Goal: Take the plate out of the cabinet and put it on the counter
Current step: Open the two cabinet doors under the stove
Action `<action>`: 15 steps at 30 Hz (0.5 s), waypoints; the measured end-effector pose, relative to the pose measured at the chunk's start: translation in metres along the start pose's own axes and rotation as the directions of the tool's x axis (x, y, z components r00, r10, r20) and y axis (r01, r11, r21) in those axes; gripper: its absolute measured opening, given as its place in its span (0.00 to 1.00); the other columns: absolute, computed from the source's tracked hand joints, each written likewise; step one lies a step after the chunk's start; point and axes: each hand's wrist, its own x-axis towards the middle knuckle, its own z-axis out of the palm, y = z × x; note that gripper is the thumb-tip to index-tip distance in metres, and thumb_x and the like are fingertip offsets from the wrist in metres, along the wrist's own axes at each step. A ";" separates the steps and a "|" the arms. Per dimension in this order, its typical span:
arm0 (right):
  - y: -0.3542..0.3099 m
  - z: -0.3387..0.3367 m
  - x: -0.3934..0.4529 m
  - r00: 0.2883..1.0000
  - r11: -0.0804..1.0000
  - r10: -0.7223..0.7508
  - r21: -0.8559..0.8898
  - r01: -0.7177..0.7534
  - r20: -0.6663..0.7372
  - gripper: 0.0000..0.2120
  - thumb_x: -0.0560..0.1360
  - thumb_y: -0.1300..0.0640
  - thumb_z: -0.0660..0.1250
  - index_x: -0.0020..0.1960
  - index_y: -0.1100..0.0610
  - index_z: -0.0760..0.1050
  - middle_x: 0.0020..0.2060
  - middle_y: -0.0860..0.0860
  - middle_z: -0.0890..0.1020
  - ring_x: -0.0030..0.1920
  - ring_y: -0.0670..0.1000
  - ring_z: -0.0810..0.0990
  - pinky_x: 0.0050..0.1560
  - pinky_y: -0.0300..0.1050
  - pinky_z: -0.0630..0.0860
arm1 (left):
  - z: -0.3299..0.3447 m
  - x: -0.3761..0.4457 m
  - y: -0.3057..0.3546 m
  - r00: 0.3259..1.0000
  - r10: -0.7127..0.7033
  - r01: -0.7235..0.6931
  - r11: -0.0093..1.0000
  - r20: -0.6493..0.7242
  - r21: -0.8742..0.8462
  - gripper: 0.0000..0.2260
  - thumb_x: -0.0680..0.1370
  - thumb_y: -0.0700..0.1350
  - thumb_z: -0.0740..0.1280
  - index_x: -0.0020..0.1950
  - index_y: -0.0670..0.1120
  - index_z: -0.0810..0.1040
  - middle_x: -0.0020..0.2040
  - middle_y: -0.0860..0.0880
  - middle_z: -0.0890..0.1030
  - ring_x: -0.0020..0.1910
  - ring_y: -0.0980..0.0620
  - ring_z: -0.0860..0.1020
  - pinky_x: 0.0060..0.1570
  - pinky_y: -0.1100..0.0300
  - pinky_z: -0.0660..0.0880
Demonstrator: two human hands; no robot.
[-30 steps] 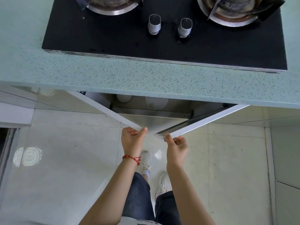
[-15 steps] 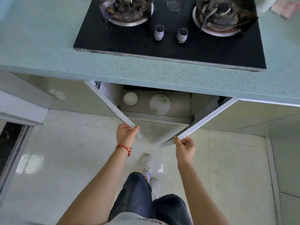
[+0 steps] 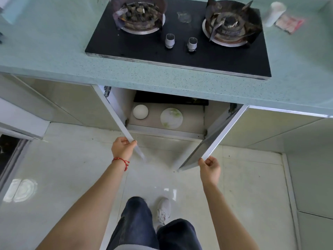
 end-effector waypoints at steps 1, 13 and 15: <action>0.002 -0.004 -0.001 1.000 1.000 -0.009 -0.025 0.009 -0.010 0.13 0.71 0.63 0.65 0.34 0.55 0.63 0.28 0.49 0.65 0.28 0.48 0.63 0.29 0.40 0.62 | -0.004 -0.001 -0.002 1.000 0.004 -0.004 1.000 -0.006 0.015 0.11 0.69 0.39 0.71 0.49 0.36 0.77 0.46 0.40 0.82 0.43 0.46 0.77 0.44 0.59 0.70; 0.028 -0.047 -0.002 0.980 0.987 -0.095 -0.143 0.070 -0.174 0.04 0.71 0.64 0.66 0.38 0.61 0.71 0.31 0.54 0.69 0.33 0.52 0.66 0.26 0.29 0.64 | -0.049 -0.007 -0.031 0.996 0.065 -0.059 0.994 -0.065 0.088 0.08 0.68 0.39 0.70 0.45 0.38 0.78 0.40 0.45 0.79 0.41 0.48 0.75 0.46 0.59 0.70; 0.035 -0.054 -0.001 0.977 0.982 -0.100 -0.178 0.066 -0.190 0.06 0.71 0.63 0.65 0.36 0.64 0.71 0.31 0.56 0.68 0.34 0.53 0.64 0.30 0.41 0.64 | -0.055 -0.006 -0.035 0.996 0.062 -0.057 0.996 -0.067 0.074 0.07 0.68 0.39 0.70 0.44 0.38 0.79 0.39 0.45 0.79 0.40 0.48 0.76 0.46 0.59 0.71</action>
